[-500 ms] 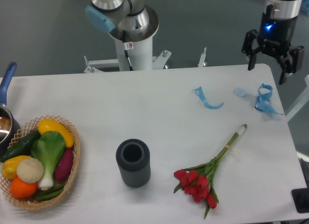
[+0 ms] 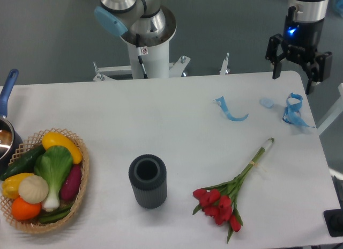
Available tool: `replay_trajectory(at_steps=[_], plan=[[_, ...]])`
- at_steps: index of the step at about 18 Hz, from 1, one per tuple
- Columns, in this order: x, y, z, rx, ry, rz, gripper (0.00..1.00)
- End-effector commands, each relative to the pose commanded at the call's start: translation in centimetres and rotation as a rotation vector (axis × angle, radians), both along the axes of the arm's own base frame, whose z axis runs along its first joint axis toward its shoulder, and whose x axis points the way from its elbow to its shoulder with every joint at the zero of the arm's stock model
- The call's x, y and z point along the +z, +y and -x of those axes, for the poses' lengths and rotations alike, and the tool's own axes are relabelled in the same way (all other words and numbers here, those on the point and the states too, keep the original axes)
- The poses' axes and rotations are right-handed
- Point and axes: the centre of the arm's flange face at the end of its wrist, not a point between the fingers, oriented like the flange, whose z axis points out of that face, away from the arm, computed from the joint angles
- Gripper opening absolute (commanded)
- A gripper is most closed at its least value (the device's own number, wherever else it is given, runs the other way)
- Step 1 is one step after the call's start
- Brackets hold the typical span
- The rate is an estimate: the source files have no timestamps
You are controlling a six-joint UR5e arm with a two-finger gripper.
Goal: Pick up the flowers from the table
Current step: 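Lower the open gripper toward the blue ribbons area, then move the open gripper over the tulip bouquet's green stem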
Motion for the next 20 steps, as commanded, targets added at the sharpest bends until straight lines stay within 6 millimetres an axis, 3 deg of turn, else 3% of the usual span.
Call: replay_trajectory(at_steps=[6, 13, 16, 18, 20], plan=[[-3.1, 1.9, -1.5, 0.069, -0.036, -0.025, 1.0], [-9.9, 7.4, -2.7, 0.133, -0.129, 0.072, 1.0], [-11.5, 9.8, -3.3, 0.168, -0.13, 0.061, 1.0], [-13.1, 10.6, -2.4, 0.215, -0.157, 0.056, 1.0], [-16.2, 12.0, -1.7, 0.207, -0.162, 0.057, 1.0]])
